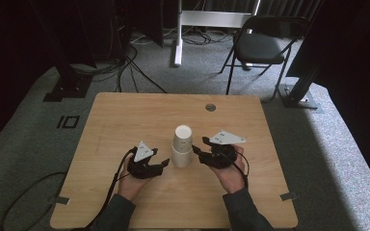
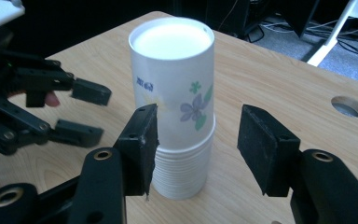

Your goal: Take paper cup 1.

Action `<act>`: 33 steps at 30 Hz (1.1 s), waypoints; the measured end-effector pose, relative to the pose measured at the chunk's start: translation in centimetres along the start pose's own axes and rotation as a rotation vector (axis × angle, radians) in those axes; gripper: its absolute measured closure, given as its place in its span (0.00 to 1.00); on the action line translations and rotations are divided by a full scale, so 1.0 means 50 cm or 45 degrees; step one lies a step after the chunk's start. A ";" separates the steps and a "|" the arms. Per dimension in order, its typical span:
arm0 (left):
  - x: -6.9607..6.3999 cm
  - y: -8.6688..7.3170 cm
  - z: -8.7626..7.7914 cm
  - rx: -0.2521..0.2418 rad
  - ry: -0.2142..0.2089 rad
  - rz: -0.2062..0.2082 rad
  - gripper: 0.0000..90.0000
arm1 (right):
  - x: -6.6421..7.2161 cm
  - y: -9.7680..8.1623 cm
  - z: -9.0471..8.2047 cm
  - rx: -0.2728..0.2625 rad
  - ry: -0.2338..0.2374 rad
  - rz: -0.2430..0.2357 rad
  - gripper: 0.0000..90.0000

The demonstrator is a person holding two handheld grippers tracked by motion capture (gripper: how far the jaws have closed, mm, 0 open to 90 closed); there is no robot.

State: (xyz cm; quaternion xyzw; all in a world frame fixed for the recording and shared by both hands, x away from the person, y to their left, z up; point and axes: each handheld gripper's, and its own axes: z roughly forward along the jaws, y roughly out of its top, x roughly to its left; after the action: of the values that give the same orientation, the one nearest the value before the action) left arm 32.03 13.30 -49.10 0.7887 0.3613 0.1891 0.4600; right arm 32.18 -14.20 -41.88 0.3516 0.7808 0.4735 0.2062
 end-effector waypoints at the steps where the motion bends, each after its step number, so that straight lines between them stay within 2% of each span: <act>1: -0.002 0.001 0.002 0.000 -0.001 0.001 0.40 | 0.001 0.003 0.001 -0.004 0.000 -0.002 0.52; 15: -0.019 0.012 0.035 -0.006 -0.030 0.032 0.40 | 0.015 0.034 0.024 -0.010 0.009 -0.016 0.40; 33: -0.031 0.024 0.061 -0.046 -0.044 0.051 0.37 | 0.025 0.057 0.058 0.000 -0.013 -0.044 0.34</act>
State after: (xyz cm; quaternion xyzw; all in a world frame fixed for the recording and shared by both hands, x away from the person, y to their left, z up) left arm 33.40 9.96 -49.55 0.7906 0.3339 0.1909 0.4764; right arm 34.26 -10.69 -40.69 0.3404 0.7857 0.4680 0.2185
